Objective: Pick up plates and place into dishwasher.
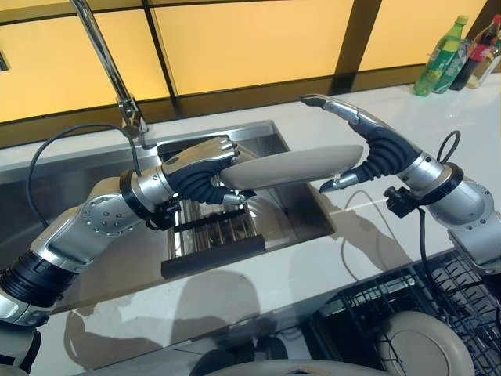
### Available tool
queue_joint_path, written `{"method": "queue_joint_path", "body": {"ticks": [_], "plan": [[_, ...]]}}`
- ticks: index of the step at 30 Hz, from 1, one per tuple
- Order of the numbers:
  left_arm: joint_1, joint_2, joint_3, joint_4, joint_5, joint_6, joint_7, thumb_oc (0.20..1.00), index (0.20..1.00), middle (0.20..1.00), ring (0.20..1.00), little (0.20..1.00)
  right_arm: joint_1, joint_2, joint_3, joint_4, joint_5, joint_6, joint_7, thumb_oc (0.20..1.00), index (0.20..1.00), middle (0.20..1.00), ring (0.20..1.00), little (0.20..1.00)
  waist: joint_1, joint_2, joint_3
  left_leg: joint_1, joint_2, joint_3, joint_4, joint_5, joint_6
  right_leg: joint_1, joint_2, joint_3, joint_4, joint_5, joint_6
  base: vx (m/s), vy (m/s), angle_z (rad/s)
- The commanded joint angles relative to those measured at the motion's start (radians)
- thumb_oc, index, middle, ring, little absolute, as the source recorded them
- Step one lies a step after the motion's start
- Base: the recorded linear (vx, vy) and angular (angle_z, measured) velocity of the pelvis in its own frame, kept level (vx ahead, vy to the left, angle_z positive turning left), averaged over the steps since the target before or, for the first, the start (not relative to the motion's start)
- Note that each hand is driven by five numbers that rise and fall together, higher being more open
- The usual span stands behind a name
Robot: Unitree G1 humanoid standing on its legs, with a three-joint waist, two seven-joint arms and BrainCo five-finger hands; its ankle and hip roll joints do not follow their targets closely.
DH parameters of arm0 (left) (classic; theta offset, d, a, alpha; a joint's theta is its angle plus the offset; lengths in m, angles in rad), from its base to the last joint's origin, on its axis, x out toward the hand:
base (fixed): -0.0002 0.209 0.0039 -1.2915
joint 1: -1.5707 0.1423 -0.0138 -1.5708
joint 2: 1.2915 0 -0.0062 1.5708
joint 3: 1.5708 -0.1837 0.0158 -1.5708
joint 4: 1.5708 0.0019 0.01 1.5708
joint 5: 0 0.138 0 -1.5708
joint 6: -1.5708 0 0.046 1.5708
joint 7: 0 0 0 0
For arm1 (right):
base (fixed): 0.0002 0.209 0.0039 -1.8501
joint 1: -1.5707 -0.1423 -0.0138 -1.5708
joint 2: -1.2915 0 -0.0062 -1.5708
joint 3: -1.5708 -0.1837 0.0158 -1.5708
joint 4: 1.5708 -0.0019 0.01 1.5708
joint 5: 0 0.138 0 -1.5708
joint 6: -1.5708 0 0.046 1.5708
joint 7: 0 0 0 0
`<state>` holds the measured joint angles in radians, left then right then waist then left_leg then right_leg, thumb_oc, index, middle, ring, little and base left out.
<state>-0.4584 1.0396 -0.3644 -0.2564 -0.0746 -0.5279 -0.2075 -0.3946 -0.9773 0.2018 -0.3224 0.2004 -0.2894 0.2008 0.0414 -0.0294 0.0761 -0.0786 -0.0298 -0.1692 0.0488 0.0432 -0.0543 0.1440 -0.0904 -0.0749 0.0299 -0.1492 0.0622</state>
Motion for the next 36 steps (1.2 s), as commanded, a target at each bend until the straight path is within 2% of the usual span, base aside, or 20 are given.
{"method": "queue_joint_path", "body": {"ticks": [1, 2, 3, 4, 10, 21, 23, 28, 29, 30, 31, 36], "plan": [[-0.024, 0.016, 0.071, -0.038, -0.059, -0.017, 0.037, 0.200, 0.200, 0.200, 0.200, 0.200, -0.056, -0.048, 0.038, -0.048, 0.079, 0.018, 0.090, 0.878, 0.878, 0.878, 0.878, 0.878, 0.000, 0.003, -0.071, 0.043, 0.058, 0.059, 0.010, -0.086, -0.012, -0.092, -0.008, 0.010, -0.003, 0.096, 0.044, 0.00, 0.000, 0.00], [-0.023, 0.020, 0.073, -0.042, -0.062, -0.016, 0.041, 0.200, 0.200, 0.200, 0.200, 0.200, -0.061, -0.059, 0.048, -0.054, 0.104, 0.020, 0.116, 0.448, 0.448, 0.448, 0.448, 0.448, 0.000, 0.002, -0.072, 0.043, 0.061, 0.060, 0.009, -0.085, -0.013, -0.092, -0.009, 0.009, -0.004, 0.097, 0.044, 0.00, 0.000, 0.00], [-0.023, 0.021, 0.073, -0.043, -0.064, -0.015, 0.044, 0.200, 0.200, 0.200, 0.200, 0.200, -0.065, -0.065, 0.055, -0.058, 0.122, 0.022, 0.130, 0.238, 0.238, 0.238, 0.238, 0.238, 0.000, 0.001, -0.073, 0.044, 0.062, 0.061, 0.008, -0.085, -0.014, -0.092, -0.009, 0.008, -0.004, 0.097, 0.044, 0.00, 0.000, 0.00], [-0.024, 0.018, 0.067, -0.041, -0.061, -0.016, 0.051, 0.200, 0.200, 0.200, 0.200, 0.200, -0.075, -0.073, 0.069, -0.060, 0.148, 0.021, 0.136, 0.200, 0.200, 0.200, 0.200, 0.200, 0.000, -0.001, -0.072, 0.046, 0.064, 0.062, 0.008, -0.084, -0.015, -0.092, -0.009, 0.007, -0.003, 0.096, 0.043, 0.00, 0.000, 0.00], [-0.015, 0.008, 0.059, -0.035, -0.043, -0.033, 0.066, 0.200, 0.200, 0.200, 0.200, 0.200, -0.092, -0.046, 0.091, -0.044, 0.207, 0.003, 0.109, 0.200, 0.200, 0.200, 0.200, 0.200, 0.000, -0.002, -0.074, 0.056, 0.065, 0.062, 0.000, -0.086, -0.012, -0.093, -0.008, 0.008, 0.001, 0.094, 0.041, 0.00, 0.000, 0.00], [-0.004, -0.010, 0.078, -0.034, -0.035, -0.040, 0.065, 0.200, 0.200, 0.200, 0.200, 0.200, -0.037, 0.007, 0.041, -0.037, 0.205, -0.009, 0.057, 0.200, 0.200, 0.200, 0.200, 0.200, -0.011, 0.008, -0.081, 0.079, 0.068, 0.076, -0.028, -0.084, -0.007, -0.089, -0.009, 0.013, -0.002, 0.093, 0.047, 0.00, 0.000, 0.00], [-0.005, -0.016, 0.077, -0.031, -0.033, -0.042, 0.068, 0.200, 0.200, 0.200, 0.200, 0.200, -0.030, 0.023, 0.031, -0.037, 0.205, -0.021, 0.019, 0.200, 0.200, 0.200, 0.200, 0.200, -0.013, 0.010, -0.082, 0.083, 0.070, 0.079, -0.032, -0.085, -0.007, -0.087, -0.010, 0.013, -0.002, 0.092, 0.048, 0.00, 0.000, 0.00], [-0.004, -0.047, 0.089, -0.018, -0.032, -0.004, 0.120, 0.200, 0.200, 0.200, 0.200, 0.200, -0.011, 0.090, -0.012, -0.016, 0.143, -0.035, -0.166, 0.200, 0.200, 0.200, 0.200, 0.200, -0.016, 0.015, -0.083, 0.090, 0.074, 0.082, -0.041, -0.086, -0.005, -0.086, -0.010, 0.017, -0.001, 0.090, 0.049, 0.00, 0.000, 0.00], [0.016, -0.070, 0.108, -0.008, -0.030, -0.003, 0.119, 0.420, 0.420, 0.420, 0.420, 0.420, 0.010, 0.123, -0.040, -0.009, 0.127, -0.044, -0.187, 0.200, 0.200, 0.200, 0.200, 0.200, -0.017, 0.018, -0.084, 0.092, 0.074, 0.082, -0.045, -0.086, -0.004, -0.085, -0.010, 0.019, -0.003, 0.088, 0.050, 0.00, 0.000, 0.00], [0.033, -0.090, 0.124, -0.002, -0.032, 0.003, 0.118, 0.598, 0.598, 0.598, 0.598, 0.598, 0.029, 0.148, -0.062, -0.004, 0.115, -0.054, -0.201, 0.200, 0.200, 0.200, 0.200, 0.200, -0.018, 0.020, -0.084, 0.093, 0.075, 0.083, -0.047, -0.087, -0.004, -0.084, -0.009, 0.020, -0.003, 0.087, 0.050, 0.00, 0.000, 0.00], [0.046, -0.104, 0.135, 0.000, -0.028, 0.009, 0.120, 1.000, 1.000, 1.000, 1.000, 1.000, 0.046, 0.164, -0.079, -0.005, 0.107, -0.059, -0.209, 0.200, 0.200, 0.200, 0.200, 0.200, -0.020, 0.023, -0.084, 0.094, 0.076, 0.083, -0.049, -0.087, -0.004, -0.083, -0.009, 0.021, -0.003, 0.086, 0.051, 0.00, 0.000, 0.00], [0.074, -0.139, 0.192, 0.019, -0.015, 0.059, 0.195, 1.000, 1.000, 1.000, 1.000, 1.000, 0.107, 0.205, -0.144, 0.005, 0.054, -0.064, -0.264, 0.200, 0.200, 0.200, 0.200, 0.200, -0.030, 0.027, -0.084, 0.100, 0.077, 0.084, -0.057, -0.086, -0.004, -0.082, -0.008, 0.030, -0.003, 0.083, 0.053, 0.00, 0.000, 0.00]]}}
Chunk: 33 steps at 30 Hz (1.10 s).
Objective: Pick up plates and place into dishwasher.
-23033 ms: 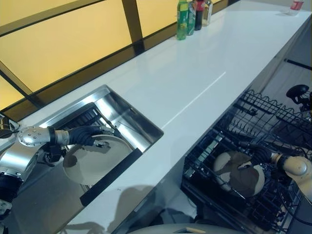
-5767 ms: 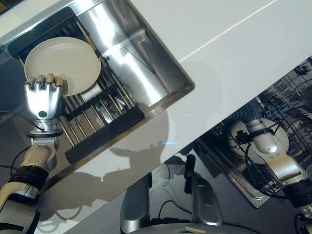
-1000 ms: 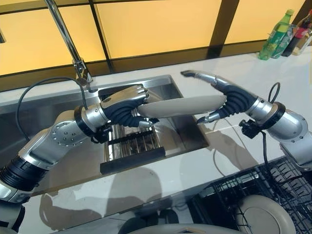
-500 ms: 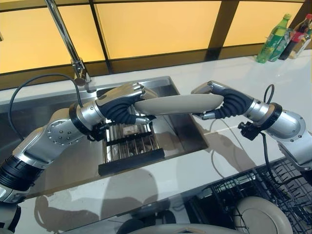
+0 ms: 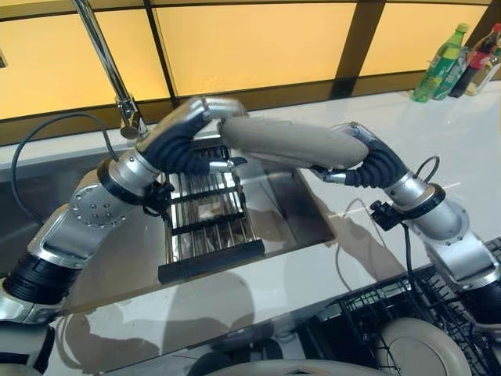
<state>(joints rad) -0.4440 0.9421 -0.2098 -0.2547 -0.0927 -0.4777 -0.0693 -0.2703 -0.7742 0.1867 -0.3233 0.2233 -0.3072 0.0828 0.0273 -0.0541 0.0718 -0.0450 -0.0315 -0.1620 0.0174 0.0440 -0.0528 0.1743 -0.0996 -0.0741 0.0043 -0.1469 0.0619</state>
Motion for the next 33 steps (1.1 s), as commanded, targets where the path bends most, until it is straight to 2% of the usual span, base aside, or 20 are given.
{"method": "queue_joint_path", "body": {"ticks": [1, 5, 10, 16, 22, 27, 33], "plan": [[0.065, -0.046, 0.053, 0.020, -0.004, 0.021, 0.081, 1.000, 1.000, 1.000, 1.000, 1.000, -0.010, 0.002, -0.139, 0.009, 0.032, -0.045, -0.157, 0.200, 0.200, 0.200, 0.200, 0.200, -0.017, 0.052, -0.080, 0.067, 0.080, 0.078, -0.026, -0.087, -0.006, -0.112, 0.001, 0.031, 0.023, 0.079, 0.053, 0.00, 0.000, 0.00], [0.110, -0.090, 0.143, 0.050, -0.002, 0.040, 0.173, 1.000, 1.000, 1.000, 1.000, 1.000, 0.044, 0.032, -0.199, 0.014, 0.003, -0.051, -0.169, 0.200, 0.200, 0.200, 0.200, 0.200, -0.027, 0.055, -0.078, 0.067, 0.081, 0.085, -0.025, -0.089, -0.004, -0.117, 0.003, 0.039, 0.031, 0.076, 0.051, 0.01, 0.018, -0.11], [0.140, -0.138, 0.209, 0.074, -0.002, 0.060, 0.234, 1.000, 1.000, 1.000, 1.000, 1.000, 0.079, 0.044, -0.250, 0.024, -0.020, -0.033, -0.181, 0.200, 0.200, 0.200, 0.200, 0.200, -0.040, 0.055, -0.075, 0.066, 0.074, 0.087, -0.021, -0.089, 0.001, -0.128, 0.003, 0.050, 0.041, 0.079, 0.050, 0.01, 0.042, -0.06], [0.167, -0.156, 0.258, 0.073, -0.008, 0.063, 0.256, 1.000, 1.000, 1.000, 1.000, 1.000, 0.131, 0.048, -0.299, 0.029, -0.053, -0.011, -0.203, 0.200, 0.200, 0.200, 0.200, 0.200, -0.058, 0.052, -0.074, 0.072, 0.068, 0.104, -0.013, -0.104, 0.006, -0.138, -0.007, 0.069, 0.045, 0.084, 0.058, 0.02, 0.040, -0.14], [0.238, -0.177, 0.363, 0.089, -0.045, 0.063, 0.284, 1.000, 1.000, 1.000, 1.000, 1.000, 0.235, 0.060, -0.380, 0.051, -0.149, 0.044, -0.252, 0.200, 0.200, 0.200, 0.200, 0.200, -0.101, 0.051, -0.062, 0.088, 0.061, 0.143, 0.000, -0.134, 0.023, -0.158, -0.012, 0.121, 0.067, 0.083, 0.068, 0.04, 0.041, -0.21], [0.256, -0.193, 0.417, 0.146, -0.044, 0.087, 0.327, 1.000, 1.000, 1.000, 1.000, 1.000, 0.290, 0.081, -0.424, 0.124, -0.129, 0.078, -0.251, 0.200, 0.200, 0.200, 0.200, 0.200, -0.155, 0.050, -0.031, 0.115, 0.045, 0.186, -0.008, -0.152, 0.043, -0.189, -0.031, 0.167, 0.080, 0.116, 0.096, 0.02, 0.024, -0.36], [0.305, -0.187, 0.473, 0.137, -0.033, 0.125, 0.330, 1.000, 1.000, 1.000, 1.000, 1.000, 0.342, 0.070, -0.481, 0.186, -0.188, 0.105, -0.254, 0.200, 0.200, 0.200, 0.200, 0.200, -0.185, 0.046, 0.008, 0.129, 0.025, 0.224, -0.009, -0.165, 0.057, -0.230, -0.065, 0.199, 0.081, 0.164, 0.134, 0.04, -0.022, -0.47]]}}
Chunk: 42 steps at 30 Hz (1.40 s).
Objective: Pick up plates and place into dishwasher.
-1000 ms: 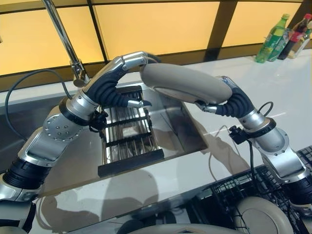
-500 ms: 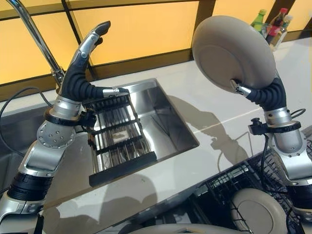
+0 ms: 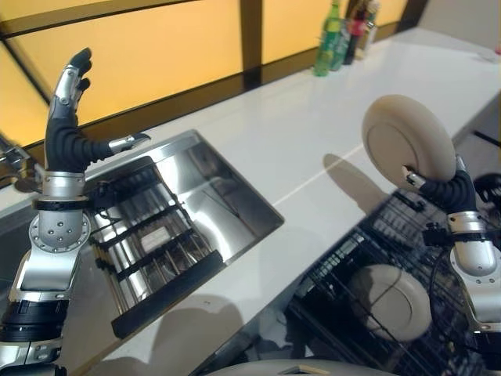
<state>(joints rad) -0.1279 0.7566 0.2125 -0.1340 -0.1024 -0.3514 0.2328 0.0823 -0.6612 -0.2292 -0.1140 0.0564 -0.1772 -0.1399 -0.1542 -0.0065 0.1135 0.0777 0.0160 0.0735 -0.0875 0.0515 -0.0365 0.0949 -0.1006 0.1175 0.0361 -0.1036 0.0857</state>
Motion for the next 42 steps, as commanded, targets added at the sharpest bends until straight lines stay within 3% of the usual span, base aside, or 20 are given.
{"method": "queue_joint_path", "body": {"ticks": [1, 8, 11, 14, 16, 22, 30, 36, 42], "plan": [[-0.009, 0.003, 0.053, 0.019, -0.023, 0.002, 0.032, 1.000, 1.000, 1.000, 1.000, 1.000, -0.008, -0.050, -0.068, -0.013, -0.036, -0.024, -0.039, 0.200, 0.200, 0.200, 0.200, 0.200, -0.007, -0.002, -0.022, 0.005, -0.025, -0.007, 0.102, -0.176, 0.043, -0.163, -0.069, 0.006, 0.058, 0.125, 0.114, 0.03, -0.015, -0.46], [0.014, 0.017, 0.071, 0.028, -0.024, 0.013, 0.046, 1.000, 1.000, 1.000, 1.000, 1.000, -0.061, -0.097, -0.032, 0.087, -0.116, 0.044, -0.092, 0.200, 0.200, 0.200, 0.200, 0.200, 0.033, -0.010, 0.051, -0.048, -0.024, 0.071, 0.199, -0.203, 0.044, -0.203, -0.130, -0.111, 0.099, 0.146, 0.116, -0.06, -0.080, -0.58], [0.004, 0.035, 0.070, 0.025, -0.044, 0.025, 0.038, 1.000, 1.000, 1.000, 1.000, 1.000, -0.065, -0.114, -0.021, 0.116, -0.116, 0.084, -0.104, 0.200, 0.200, 0.200, 0.200, 0.200, 0.033, -0.017, 0.065, -0.073, -0.020, 0.066, 0.244, -0.216, 0.033, -0.198, -0.160, -0.075, 0.071, 0.181, 0.122, 0.00, -0.174, -0.51], [-0.010, 0.044, 0.055, 0.051, -0.052, 0.023, 0.034, 1.000, 1.000, 1.000, 1.000, 1.000, -0.057, -0.123, -0.015, 0.181, -0.167, 0.084, -0.089, 0.200, 0.200, 0.200, 0.200, 0.200, 0.021, -0.025, 0.079, -0.082, -0.001, 0.067, 0.284, -0.238, 0.012, -0.206, -0.209, -0.041, 0.021, 0.244, 0.142, 0.07, -0.250, -0.02], [-0.012, 0.051, 0.046, 0.064, -0.055, 0.025, 0.036, 1.000, 1.000, 1.000, 1.000, 1.000, -0.064, -0.129, 0.002, 0.210, -0.174, 0.084, -0.080, 0.200, 0.200, 0.200, 0.200, 0.200, 0.015, -0.025, 0.095, -0.086, 0.017, 0.070, 0.314, -0.254, 0.007, -0.217, -0.218, -0.026, 0.017, 0.258, 0.148, 0.05, -0.297, 0.09], [-0.035, 0.081, 0.030, 0.073, -0.055, 0.036, 0.071, 1.000, 1.000, 1.000, 1.000, 1.000, -0.112, -0.179, 0.049, 0.267, -0.114, 0.088, -0.026, 0.200, 0.200, 0.200, 0.200, 0.200, 0.019, -0.017, 0.156, -0.151, 0.076, 0.057, 0.378, -0.245, -0.008, -0.235, -0.166, -0.033, 0.058, 0.188, 0.139, -0.07, -0.269, 0.04], [-0.101, 0.132, -0.041, 0.079, -0.073, 0.045, 0.132, 1.000, 1.000, 1.000, 1.000, 1.000, -0.237, -0.265, 0.173, 0.315, -0.065, 0.105, 0.079, 0.200, 0.200, 0.200, 0.200, 0.200, 0.038, 0.006, 0.213, -0.201, 0.132, 0.001, 0.340, -0.176, -0.051, -0.253, -0.082, -0.083, 0.064, 0.141, 0.074, -0.08, -0.205, 0.12], [-0.155, 0.164, -0.077, 0.096, -0.079, 0.052, 0.159, 1.000, 1.000, 1.000, 1.000, 1.000, -0.326, -0.356, 0.242, 0.349, -0.064, 0.096, 0.166, 0.200, 0.200, 0.200, 0.200, 0.200, 0.046, 0.020, 0.242, -0.233, 0.159, -0.022, 0.301, -0.125, -0.078, -0.283, -0.060, -0.123, 0.080, 0.121, 0.047, -0.08, -0.110, 0.12], [-0.193, 0.164, -0.103, 0.106, -0.062, 0.052, 0.184, 1.000, 1.000, 1.000, 1.000, 1.000, -0.397, -0.375, 0.302, 0.391, -0.050, 0.111, 0.190, 0.200, 0.200, 0.200, 0.200, 0.200, 0.048, 0.038, 0.277, -0.288, 0.170, -0.036, 0.331, -0.110, -0.090, -0.326, -0.046, -0.136, 0.117, 0.104, 0.020, -0.06, -0.071, 0.12]]}}
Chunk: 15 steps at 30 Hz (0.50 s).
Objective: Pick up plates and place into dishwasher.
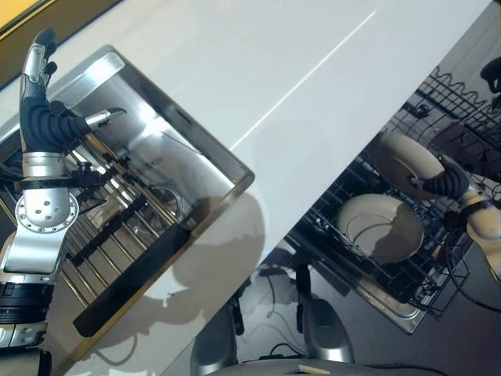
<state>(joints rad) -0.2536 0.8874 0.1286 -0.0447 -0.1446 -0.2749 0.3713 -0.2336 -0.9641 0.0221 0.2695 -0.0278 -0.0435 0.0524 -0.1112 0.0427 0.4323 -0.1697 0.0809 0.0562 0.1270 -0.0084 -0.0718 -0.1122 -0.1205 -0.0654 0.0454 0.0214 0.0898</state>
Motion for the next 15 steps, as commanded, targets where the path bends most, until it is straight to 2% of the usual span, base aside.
{"method": "queue_joint_path", "body": {"ticks": [1, 9, 15], "plan": [[-0.075, 0.033, -0.023, 0.020, -0.018, -0.023, 0.046, 1.000, 1.000, 1.000, 1.000, 1.000, -0.096, -0.074, 0.061, 0.018, 0.041, -0.020, -0.001, 0.200, 0.200, 0.200, 0.200, 0.200, 0.005, -0.007, -0.035, -0.051, 0.106, -0.022, 0.123, -0.048, -0.056, -0.126, -0.025, 0.047, 0.112, -0.022, 0.013, -0.07, -0.049, 0.10], [-0.128, 0.023, -0.062, 0.036, -0.004, -0.048, 0.071, 1.000, 1.000, 1.000, 1.000, 1.000, -0.179, -0.035, 0.143, 0.102, 0.091, 0.012, 0.033, 0.200, 0.200, 0.200, 0.200, 0.200, -0.004, 0.041, 0.017, -0.105, 0.093, -0.033, 0.148, -0.034, -0.059, -0.174, -0.018, 0.058, 0.142, -0.035, -0.005, -0.04, 0.004, 0.01], [-0.223, 0.006, -0.140, 0.043, -0.004, -0.019, 0.074, 1.000, 1.000, 1.000, 1.000, 1.000, -0.257, 0.036, 0.290, 0.356, 0.042, -0.005, 0.003, 0.200, 0.200, 0.200, 0.200, 0.200, 0.001, 0.076, 0.031, -0.110, 0.084, -0.025, 0.150, -0.030, -0.059, -0.180, -0.035, 0.056, 0.149, -0.042, -0.012, 0.00, 0.037, 0.00]]}}
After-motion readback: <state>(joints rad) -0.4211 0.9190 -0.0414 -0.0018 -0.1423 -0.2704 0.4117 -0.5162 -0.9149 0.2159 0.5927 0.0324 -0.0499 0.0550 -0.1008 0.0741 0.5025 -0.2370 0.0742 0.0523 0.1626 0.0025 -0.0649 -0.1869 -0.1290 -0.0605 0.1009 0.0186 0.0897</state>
